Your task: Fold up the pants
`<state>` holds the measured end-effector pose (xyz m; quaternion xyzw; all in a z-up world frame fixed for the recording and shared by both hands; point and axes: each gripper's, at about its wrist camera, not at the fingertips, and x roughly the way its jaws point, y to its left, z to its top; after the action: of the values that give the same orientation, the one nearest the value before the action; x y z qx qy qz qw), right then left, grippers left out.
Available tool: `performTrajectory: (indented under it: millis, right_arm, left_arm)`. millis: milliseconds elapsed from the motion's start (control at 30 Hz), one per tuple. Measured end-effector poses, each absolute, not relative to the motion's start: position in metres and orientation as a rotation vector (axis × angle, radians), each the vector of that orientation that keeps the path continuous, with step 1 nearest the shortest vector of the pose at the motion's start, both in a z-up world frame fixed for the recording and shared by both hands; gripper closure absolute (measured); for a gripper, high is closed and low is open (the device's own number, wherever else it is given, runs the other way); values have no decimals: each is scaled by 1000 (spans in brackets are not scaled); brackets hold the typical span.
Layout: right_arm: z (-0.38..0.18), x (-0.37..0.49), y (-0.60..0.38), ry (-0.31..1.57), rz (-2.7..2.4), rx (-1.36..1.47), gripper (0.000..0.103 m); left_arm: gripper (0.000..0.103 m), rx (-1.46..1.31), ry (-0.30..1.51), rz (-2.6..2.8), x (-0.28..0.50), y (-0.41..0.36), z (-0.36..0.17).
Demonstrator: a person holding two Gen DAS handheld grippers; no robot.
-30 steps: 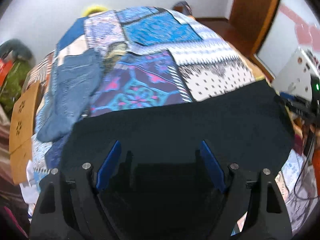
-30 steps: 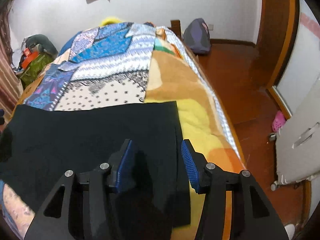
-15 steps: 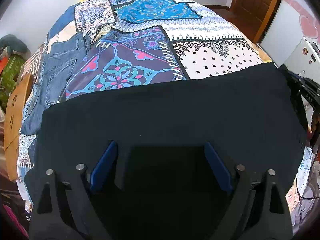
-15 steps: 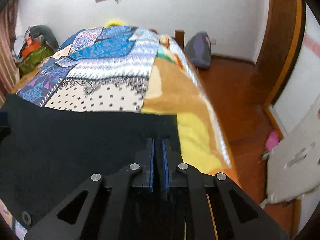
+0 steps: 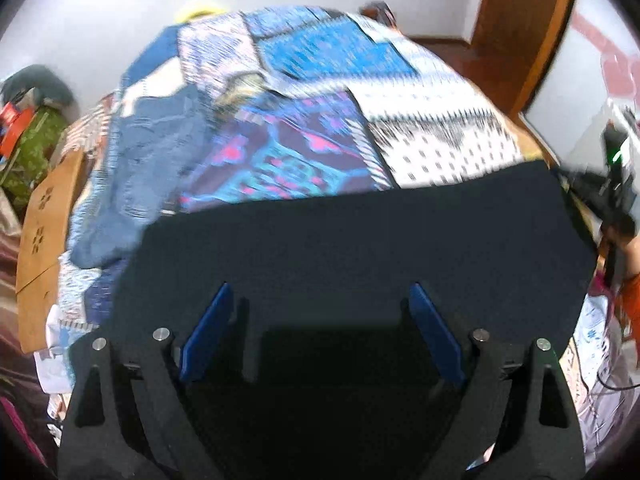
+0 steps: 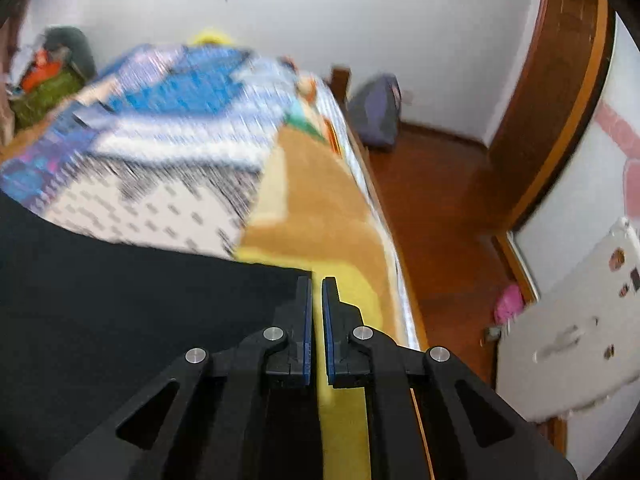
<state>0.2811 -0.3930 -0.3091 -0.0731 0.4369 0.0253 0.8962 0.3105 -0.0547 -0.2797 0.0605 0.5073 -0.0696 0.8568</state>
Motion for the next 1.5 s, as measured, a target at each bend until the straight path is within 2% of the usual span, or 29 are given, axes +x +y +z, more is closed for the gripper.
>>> performTrajectory:
  millis: [67, 167, 300, 433, 567, 767, 1000, 1100, 1167, 1267, 1333, 1433, 1500]
  right_arm:
    - [-316, 285, -397, 969, 55, -121, 98]
    - [-298, 276, -393, 945, 49, -140, 96]
    - [-253, 262, -366, 867, 120, -153, 66]
    - [-208, 255, -304, 791, 313, -188, 60]
    - [-189, 254, -231, 760, 486, -207, 51]
    - [-201, 274, -121, 809, 712, -174, 51]
    - [-226, 289, -28, 895, 860, -214, 51]
    - [-236, 299, -5, 941, 899, -199, 51]
    - [-247, 309, 8, 991, 916, -167, 51]
    - [-260, 319, 20, 1088, 944, -141, 52]
    - [-266, 320, 22, 1126, 963, -127, 78]
    - [-267, 314, 26, 1084, 959, -182, 88]
    - [-267, 310, 24, 1053, 947, -201, 92]
  left_arm:
    - [13, 100, 1033, -114, 306, -32, -265]
    - [13, 67, 985, -32, 300, 17, -245]
    - [13, 27, 955, 102, 291, 87, -230]
    - [13, -54, 965, 173, 281, 150, -231]
    - [13, -97, 1002, 207, 277, 198, -253]
    - [13, -182, 1114, 180, 276, 238, -310]
    - [15, -275, 1181, 83, 269, 247, -360]
    - [33, -276, 1131, 21, 264, 242, -360]
    - [51, -297, 1116, -7, 262, 242, -360]
    - [64, -301, 1091, -2, 258, 240, -358]
    - [71, -251, 1063, 29, 254, 236, -352]
    - [76, -185, 1031, 92, 253, 233, -347]
    - [77, -146, 1028, 138, 255, 233, -346]
